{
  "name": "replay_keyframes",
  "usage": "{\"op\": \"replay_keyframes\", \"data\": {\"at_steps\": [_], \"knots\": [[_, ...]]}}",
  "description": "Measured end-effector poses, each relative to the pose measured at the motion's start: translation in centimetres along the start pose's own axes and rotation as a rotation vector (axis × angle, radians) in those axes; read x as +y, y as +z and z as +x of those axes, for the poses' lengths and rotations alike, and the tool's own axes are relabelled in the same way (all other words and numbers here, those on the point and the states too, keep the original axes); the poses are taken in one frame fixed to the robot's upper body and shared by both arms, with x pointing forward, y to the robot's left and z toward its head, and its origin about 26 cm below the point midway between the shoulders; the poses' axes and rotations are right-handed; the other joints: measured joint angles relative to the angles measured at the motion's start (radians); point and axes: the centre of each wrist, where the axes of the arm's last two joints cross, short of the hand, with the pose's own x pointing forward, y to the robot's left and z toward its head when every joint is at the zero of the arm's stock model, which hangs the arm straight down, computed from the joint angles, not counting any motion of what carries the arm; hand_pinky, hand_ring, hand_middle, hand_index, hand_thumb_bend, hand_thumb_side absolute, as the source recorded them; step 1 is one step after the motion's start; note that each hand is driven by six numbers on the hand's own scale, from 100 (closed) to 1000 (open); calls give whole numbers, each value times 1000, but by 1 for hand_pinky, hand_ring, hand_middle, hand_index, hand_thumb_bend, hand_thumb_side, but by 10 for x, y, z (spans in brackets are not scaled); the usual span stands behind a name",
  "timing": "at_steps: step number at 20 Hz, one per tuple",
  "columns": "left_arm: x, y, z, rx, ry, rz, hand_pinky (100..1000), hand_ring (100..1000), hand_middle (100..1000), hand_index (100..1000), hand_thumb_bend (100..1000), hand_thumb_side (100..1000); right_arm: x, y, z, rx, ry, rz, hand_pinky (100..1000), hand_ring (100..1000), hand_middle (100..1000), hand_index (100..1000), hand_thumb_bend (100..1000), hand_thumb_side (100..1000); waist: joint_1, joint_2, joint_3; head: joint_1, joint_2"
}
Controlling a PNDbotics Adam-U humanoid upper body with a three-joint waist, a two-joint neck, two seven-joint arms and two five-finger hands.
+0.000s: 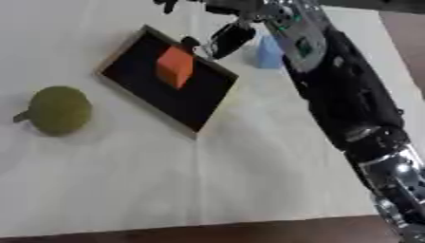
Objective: Pick up objects on the table and place them in the box.
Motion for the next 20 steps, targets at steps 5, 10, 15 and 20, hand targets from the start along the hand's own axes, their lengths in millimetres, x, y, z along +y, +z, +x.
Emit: {"op": "replay_keyframes", "data": {"at_steps": [5,10,15,20], "knots": [[0,0,0,1,0,1,682,736,758,823,100,656,-13,16,-1,17,-31,-27,1000,1000,796,967,100,202,0,0,0,6,0],[0,1,0,4,-1,2,682,736,758,823,100,660,-14,46,-13,94,-22,-19,1000,1000,803,969,100,182,1,0,-8,15,0],[0,2,-1,10,-3,3,682,737,759,823,100,662,-3,81,-30,184,5,10,1000,1000,815,974,100,187,6,0,-15,25,0],[1,2,-1,11,-4,4,681,738,760,823,100,667,13,107,-43,255,25,49,1000,1000,826,975,100,207,12,10,-16,32,0]]}}
